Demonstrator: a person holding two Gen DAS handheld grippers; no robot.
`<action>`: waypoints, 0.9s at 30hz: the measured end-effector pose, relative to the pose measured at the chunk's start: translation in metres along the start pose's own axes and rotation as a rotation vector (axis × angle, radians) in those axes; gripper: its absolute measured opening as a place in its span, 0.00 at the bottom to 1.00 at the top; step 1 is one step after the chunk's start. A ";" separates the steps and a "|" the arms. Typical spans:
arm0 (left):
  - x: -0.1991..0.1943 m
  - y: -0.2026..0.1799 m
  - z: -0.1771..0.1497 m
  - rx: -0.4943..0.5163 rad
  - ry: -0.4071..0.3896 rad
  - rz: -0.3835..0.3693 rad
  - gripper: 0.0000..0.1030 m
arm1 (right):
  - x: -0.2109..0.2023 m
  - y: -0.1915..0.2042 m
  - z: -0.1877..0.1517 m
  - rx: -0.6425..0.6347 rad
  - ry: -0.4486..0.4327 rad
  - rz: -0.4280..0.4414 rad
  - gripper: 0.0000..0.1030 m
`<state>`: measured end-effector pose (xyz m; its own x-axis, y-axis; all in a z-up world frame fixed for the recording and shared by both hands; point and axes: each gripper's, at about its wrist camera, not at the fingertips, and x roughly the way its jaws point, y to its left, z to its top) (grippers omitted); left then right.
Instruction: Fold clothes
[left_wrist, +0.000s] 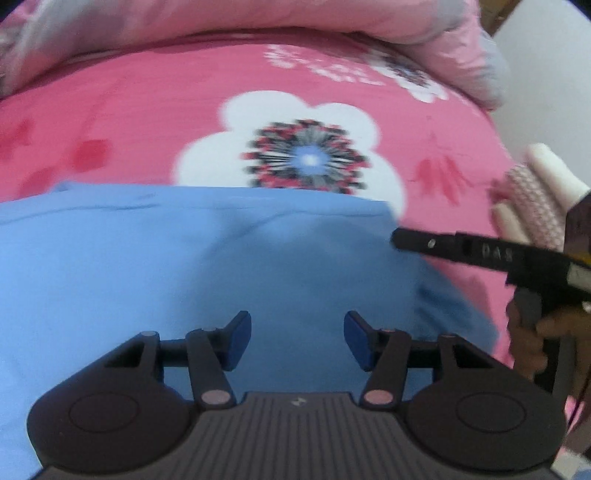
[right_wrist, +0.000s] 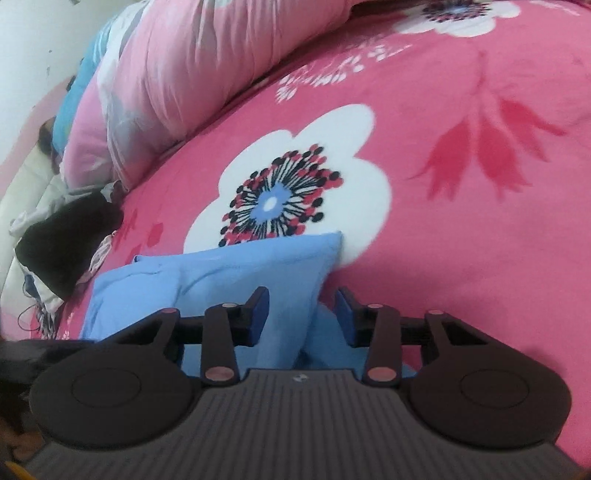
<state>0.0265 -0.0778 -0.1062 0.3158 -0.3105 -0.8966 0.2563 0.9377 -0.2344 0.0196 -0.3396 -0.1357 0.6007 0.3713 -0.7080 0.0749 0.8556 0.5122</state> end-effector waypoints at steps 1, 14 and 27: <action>-0.003 0.009 -0.002 -0.013 0.001 0.017 0.55 | 0.004 0.001 0.000 -0.010 0.007 -0.004 0.20; -0.027 0.093 -0.018 -0.189 -0.003 0.072 0.55 | -0.022 0.056 0.004 -0.298 -0.076 0.109 0.02; -0.047 0.182 -0.010 -0.632 -0.067 -0.227 0.63 | -0.033 0.148 -0.035 -0.534 0.165 0.495 0.02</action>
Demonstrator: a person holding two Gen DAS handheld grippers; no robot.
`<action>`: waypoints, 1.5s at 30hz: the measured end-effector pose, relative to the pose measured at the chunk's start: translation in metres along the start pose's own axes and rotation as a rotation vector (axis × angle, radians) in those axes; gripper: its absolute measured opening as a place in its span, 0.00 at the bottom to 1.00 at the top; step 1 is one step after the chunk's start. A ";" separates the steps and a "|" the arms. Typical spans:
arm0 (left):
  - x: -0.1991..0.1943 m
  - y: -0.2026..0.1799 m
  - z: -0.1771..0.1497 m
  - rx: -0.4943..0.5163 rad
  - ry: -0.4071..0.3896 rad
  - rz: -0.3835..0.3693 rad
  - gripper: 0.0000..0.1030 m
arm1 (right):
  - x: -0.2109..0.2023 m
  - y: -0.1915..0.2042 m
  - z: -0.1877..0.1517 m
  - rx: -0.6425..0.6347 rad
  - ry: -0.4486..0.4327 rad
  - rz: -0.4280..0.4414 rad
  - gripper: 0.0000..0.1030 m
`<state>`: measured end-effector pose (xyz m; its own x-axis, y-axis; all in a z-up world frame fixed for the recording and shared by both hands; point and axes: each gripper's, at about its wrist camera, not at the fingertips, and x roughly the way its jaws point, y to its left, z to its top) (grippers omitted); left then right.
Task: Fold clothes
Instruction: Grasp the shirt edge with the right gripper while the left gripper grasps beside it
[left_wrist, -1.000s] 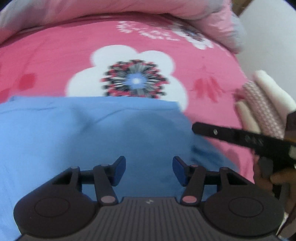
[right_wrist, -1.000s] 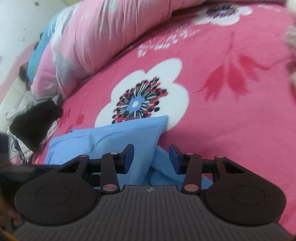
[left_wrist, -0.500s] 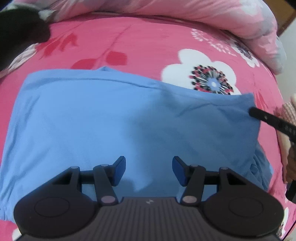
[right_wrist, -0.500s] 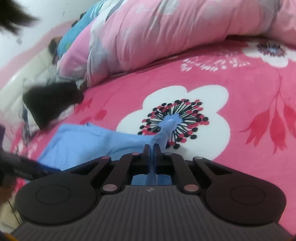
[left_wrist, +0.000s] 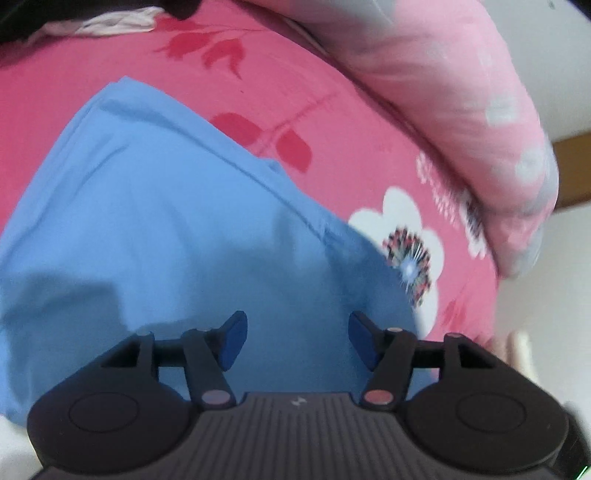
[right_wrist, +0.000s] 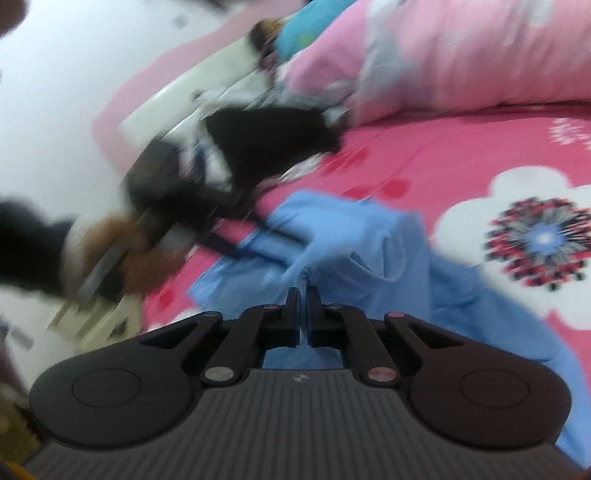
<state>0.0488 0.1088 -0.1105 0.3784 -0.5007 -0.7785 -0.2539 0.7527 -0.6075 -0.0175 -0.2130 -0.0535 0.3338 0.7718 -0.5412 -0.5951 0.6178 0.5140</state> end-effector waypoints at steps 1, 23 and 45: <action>0.000 0.001 0.003 -0.005 0.005 -0.004 0.63 | 0.001 0.007 -0.002 -0.009 0.027 0.032 0.02; 0.012 0.028 0.067 0.112 -0.015 0.226 0.54 | -0.028 0.043 -0.037 0.031 0.271 0.227 0.02; -0.073 0.020 0.058 0.033 -0.163 0.318 0.05 | -0.034 0.038 -0.050 0.046 0.306 0.184 0.01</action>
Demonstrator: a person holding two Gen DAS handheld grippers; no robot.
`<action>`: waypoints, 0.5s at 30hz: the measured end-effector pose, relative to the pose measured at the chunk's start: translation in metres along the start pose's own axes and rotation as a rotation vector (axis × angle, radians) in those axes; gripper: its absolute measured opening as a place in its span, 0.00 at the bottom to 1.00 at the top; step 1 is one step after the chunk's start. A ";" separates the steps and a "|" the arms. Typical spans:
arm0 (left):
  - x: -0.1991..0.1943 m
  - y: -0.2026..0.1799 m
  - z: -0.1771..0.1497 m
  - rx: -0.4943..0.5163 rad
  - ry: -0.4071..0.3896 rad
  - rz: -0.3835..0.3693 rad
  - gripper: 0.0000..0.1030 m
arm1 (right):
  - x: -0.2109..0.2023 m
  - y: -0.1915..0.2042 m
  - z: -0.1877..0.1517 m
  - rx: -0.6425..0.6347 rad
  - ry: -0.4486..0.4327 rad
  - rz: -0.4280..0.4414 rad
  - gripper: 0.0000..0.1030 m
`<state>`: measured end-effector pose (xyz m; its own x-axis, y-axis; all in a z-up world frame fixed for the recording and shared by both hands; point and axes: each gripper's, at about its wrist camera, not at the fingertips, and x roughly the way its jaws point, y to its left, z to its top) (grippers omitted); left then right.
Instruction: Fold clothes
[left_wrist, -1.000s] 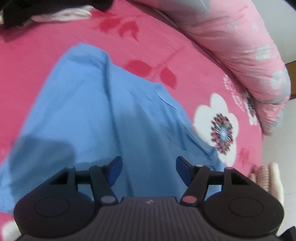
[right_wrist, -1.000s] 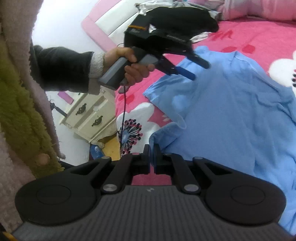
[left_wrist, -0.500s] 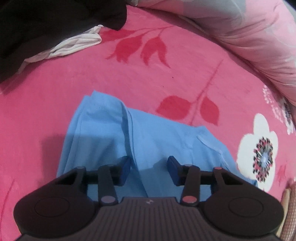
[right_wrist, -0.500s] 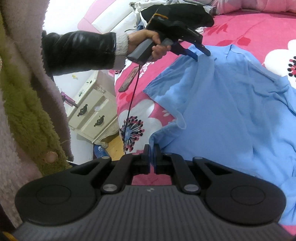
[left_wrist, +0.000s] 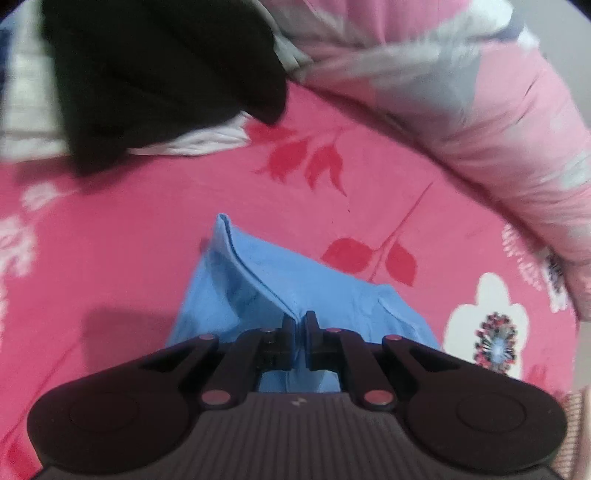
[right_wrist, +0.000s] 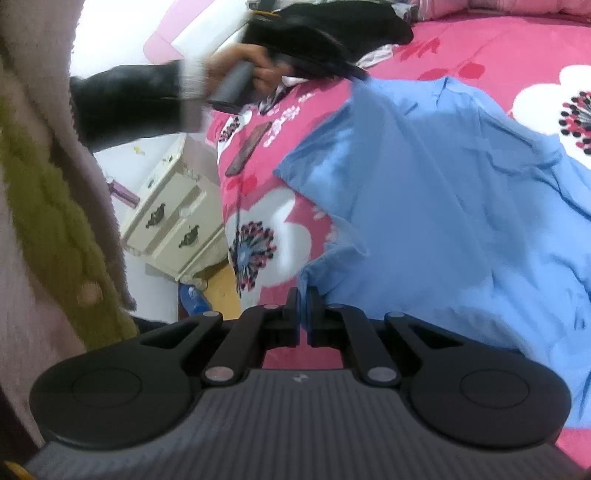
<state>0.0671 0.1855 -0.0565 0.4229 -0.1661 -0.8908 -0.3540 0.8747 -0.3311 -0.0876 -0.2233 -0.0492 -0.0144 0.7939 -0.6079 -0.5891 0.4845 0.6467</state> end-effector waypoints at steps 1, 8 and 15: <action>-0.017 0.007 -0.007 -0.008 0.001 0.002 0.05 | -0.002 0.001 -0.002 -0.003 0.012 0.002 0.01; -0.108 0.049 -0.091 0.007 0.213 0.178 0.04 | -0.011 0.013 -0.026 -0.026 0.155 0.006 0.01; -0.102 0.100 -0.197 -0.035 0.502 0.326 0.04 | 0.008 0.026 -0.067 -0.077 0.379 0.006 0.01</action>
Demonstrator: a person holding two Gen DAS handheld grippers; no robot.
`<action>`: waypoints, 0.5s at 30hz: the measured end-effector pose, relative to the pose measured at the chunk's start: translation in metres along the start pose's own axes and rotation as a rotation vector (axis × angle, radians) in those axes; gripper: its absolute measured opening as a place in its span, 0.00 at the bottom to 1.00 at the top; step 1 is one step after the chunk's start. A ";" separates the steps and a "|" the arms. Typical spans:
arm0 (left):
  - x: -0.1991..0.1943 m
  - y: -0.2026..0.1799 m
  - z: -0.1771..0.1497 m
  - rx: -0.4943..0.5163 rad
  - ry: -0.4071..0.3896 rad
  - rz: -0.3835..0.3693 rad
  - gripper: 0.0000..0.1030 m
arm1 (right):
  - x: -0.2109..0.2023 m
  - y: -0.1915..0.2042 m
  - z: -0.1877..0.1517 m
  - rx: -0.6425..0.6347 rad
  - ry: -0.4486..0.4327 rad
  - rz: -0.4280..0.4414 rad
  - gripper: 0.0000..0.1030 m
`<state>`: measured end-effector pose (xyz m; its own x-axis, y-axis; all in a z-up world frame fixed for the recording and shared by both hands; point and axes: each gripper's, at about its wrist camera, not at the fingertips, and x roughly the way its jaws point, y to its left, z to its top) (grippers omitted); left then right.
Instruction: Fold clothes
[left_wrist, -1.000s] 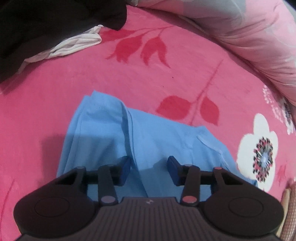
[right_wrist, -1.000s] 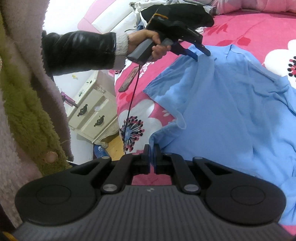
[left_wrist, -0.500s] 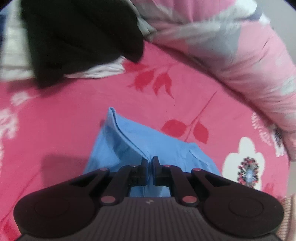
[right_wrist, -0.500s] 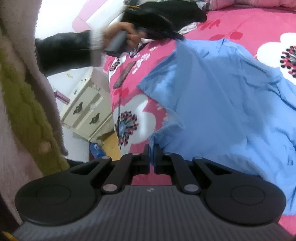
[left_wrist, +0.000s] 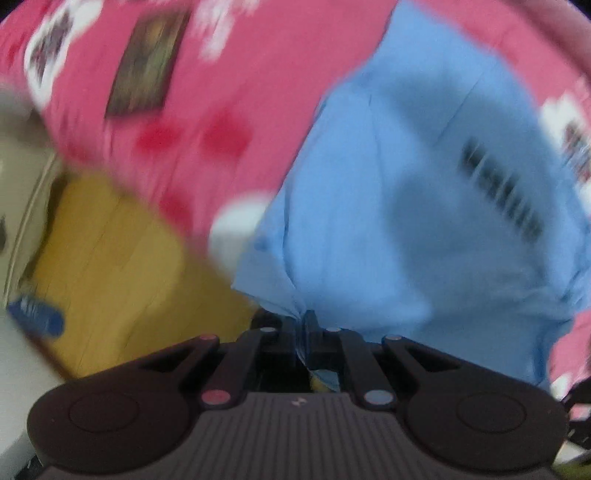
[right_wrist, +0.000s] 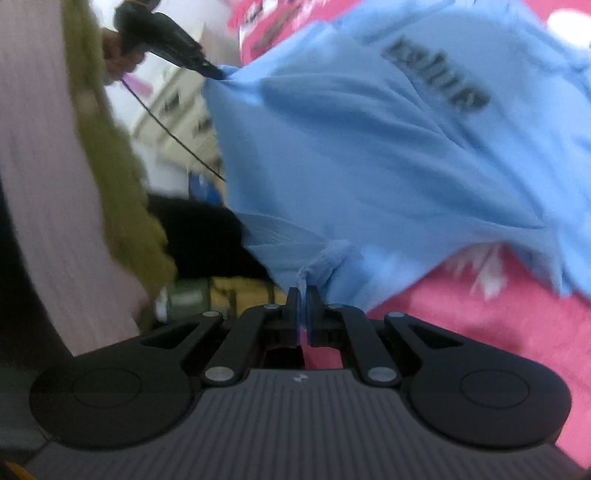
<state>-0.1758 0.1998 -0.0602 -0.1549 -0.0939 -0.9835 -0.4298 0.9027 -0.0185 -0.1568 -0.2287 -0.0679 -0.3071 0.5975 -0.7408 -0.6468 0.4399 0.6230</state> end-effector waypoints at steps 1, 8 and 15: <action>0.012 0.003 -0.007 -0.006 0.033 0.003 0.04 | 0.006 -0.001 -0.004 -0.001 0.022 -0.009 0.01; 0.043 0.003 -0.022 0.112 0.084 0.068 0.04 | 0.040 -0.003 -0.019 0.042 0.102 -0.031 0.01; 0.043 -0.002 -0.017 0.222 0.039 0.101 0.04 | 0.059 0.003 -0.025 0.088 0.123 -0.014 0.01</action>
<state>-0.1965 0.1870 -0.0990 -0.2227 -0.0106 -0.9748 -0.2050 0.9781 0.0362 -0.1942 -0.2091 -0.1158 -0.3853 0.5065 -0.7714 -0.5894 0.5081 0.6281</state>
